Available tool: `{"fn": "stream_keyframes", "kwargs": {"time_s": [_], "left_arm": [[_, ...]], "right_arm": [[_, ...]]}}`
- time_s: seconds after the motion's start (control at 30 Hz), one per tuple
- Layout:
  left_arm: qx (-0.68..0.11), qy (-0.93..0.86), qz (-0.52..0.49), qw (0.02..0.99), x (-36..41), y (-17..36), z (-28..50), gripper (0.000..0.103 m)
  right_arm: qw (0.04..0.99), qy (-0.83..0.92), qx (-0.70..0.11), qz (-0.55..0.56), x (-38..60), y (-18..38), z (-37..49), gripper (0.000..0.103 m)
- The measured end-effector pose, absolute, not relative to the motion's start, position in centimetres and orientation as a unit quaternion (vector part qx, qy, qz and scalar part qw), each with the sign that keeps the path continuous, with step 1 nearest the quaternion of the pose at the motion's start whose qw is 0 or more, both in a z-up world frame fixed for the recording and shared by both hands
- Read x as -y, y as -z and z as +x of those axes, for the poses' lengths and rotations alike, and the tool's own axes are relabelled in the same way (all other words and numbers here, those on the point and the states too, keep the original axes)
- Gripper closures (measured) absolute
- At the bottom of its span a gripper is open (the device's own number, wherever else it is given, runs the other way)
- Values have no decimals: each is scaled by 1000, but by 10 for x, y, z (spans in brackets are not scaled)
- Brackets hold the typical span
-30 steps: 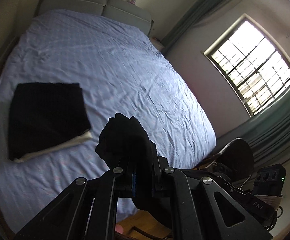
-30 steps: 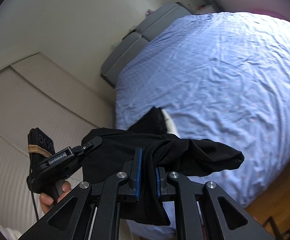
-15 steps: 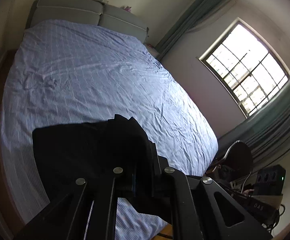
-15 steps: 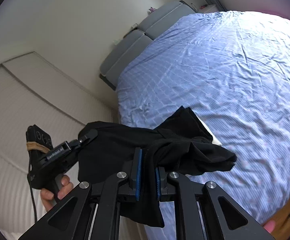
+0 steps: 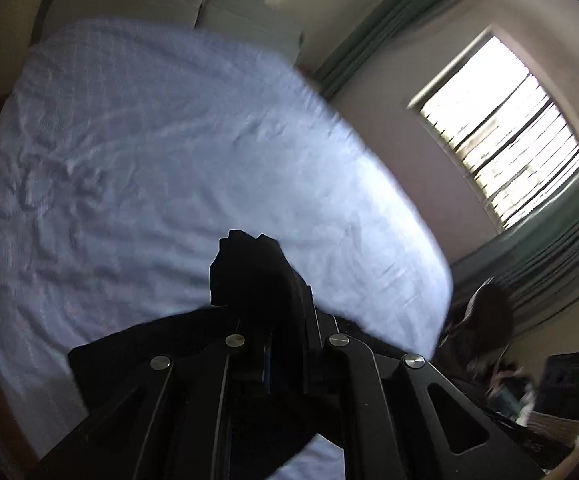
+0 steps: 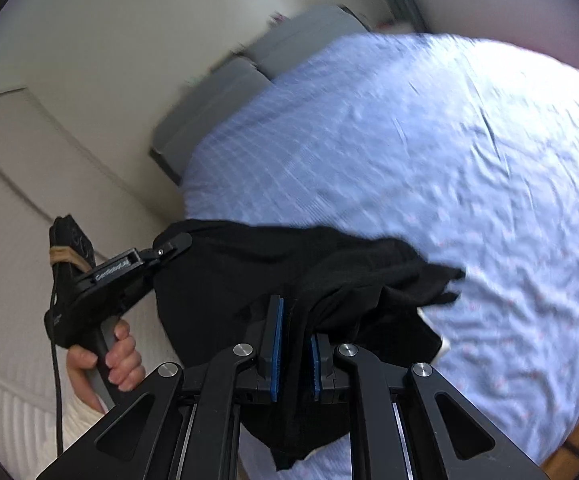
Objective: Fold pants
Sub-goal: 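Carry the pants onto the folded clothes stack and open the right gripper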
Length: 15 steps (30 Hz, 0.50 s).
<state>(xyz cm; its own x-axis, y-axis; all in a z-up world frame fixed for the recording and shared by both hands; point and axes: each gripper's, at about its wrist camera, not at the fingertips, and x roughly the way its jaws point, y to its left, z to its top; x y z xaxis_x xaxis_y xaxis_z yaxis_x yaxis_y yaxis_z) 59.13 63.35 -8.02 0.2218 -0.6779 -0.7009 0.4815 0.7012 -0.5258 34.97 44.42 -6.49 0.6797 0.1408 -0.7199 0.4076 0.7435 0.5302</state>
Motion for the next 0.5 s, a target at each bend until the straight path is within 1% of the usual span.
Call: {"fn": "stream_keyframes", "kwargs": {"time_s": [0.1,0.23,0.33,0.4,0.5], "left_arm": [[-548,334,-59,765,-639,136,604,91],[-589,293,-40,752,-656,193,607,91],[-599,279,-40,749,-669,209,607,90],[-601,273,-38,750,-674,210,609,87],[-597,260,-28,758,-680,207,613,86]], "right_arm": [[802,76,-452,384,-464,126,357,90],[754,68,-512,406,-495,186,359,90],[732,63,-540,412,-513,209,359,90],[718,64,-548,424,-516,219,360,90],[689,62,-555,461,-519,234,360,90]]}}
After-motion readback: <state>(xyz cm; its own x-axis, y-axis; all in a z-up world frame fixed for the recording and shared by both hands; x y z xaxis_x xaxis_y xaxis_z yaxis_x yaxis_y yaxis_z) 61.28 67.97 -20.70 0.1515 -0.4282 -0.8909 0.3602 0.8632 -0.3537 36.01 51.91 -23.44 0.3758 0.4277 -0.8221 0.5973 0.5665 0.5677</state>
